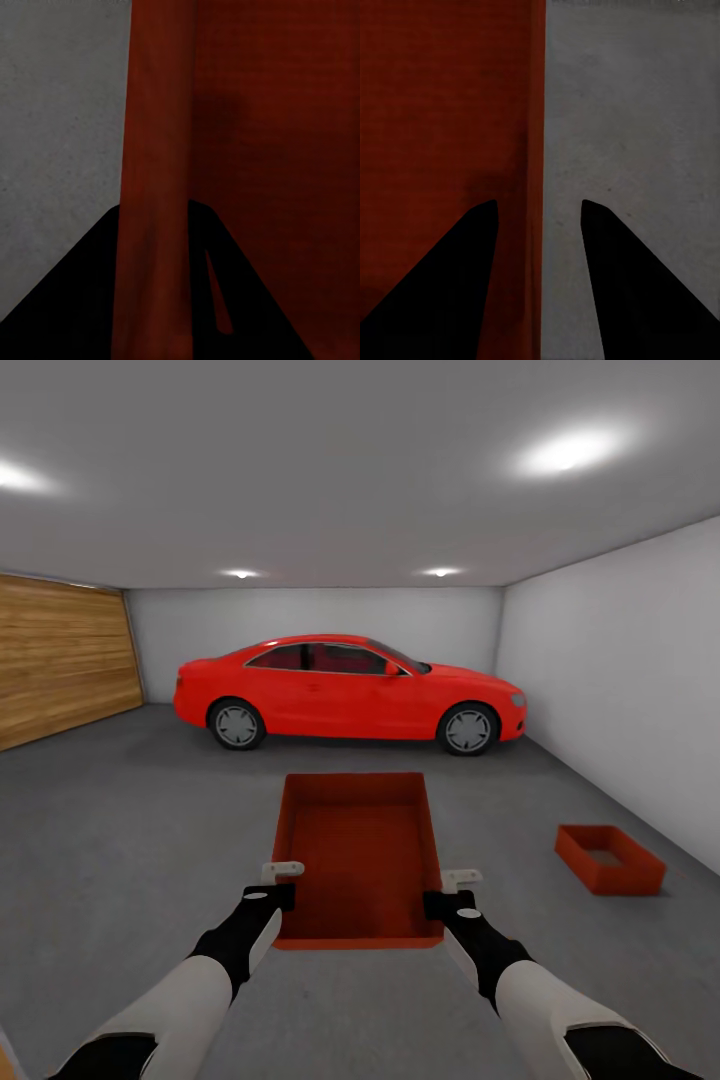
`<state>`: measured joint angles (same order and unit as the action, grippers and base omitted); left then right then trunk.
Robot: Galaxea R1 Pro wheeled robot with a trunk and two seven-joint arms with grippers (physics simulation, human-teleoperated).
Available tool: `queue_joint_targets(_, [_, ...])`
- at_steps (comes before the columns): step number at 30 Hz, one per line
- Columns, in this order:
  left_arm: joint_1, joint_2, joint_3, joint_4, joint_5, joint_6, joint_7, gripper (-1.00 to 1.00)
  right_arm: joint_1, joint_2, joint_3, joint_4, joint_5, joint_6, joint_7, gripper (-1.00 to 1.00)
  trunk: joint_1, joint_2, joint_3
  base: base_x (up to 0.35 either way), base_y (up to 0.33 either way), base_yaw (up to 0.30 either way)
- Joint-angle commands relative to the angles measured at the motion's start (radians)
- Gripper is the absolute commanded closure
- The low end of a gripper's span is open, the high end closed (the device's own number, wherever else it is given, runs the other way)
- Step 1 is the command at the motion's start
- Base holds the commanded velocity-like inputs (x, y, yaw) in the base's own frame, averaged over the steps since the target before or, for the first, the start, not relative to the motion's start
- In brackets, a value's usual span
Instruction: Move the two storage containers from the living room to the garage. In the garage, place one container on the floor and stack the other container on top of it (either order is fine).
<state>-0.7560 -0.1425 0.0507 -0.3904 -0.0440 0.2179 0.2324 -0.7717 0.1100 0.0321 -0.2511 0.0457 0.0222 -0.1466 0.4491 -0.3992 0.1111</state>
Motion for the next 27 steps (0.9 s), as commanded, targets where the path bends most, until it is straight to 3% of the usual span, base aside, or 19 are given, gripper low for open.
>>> queue_joint_targets(1, [0.0,-0.002,0.003,-0.004,-0.003,-0.071,-0.002,1.0,0.0,0.007,-0.002,0.003,-0.012,0.002,0.001,1.0,0.001,-0.001,0.0,0.321,0.0,0.0])
queue_joint_targets(27, [0.0,-0.002,0.003,-0.004,-0.004,-0.071,-0.002,1.0,0.0,0.007,-0.001,0.003,-0.012,0.001,0.001,1.0,0.001,-0.001,0.0,0.321,0.0,0.0])
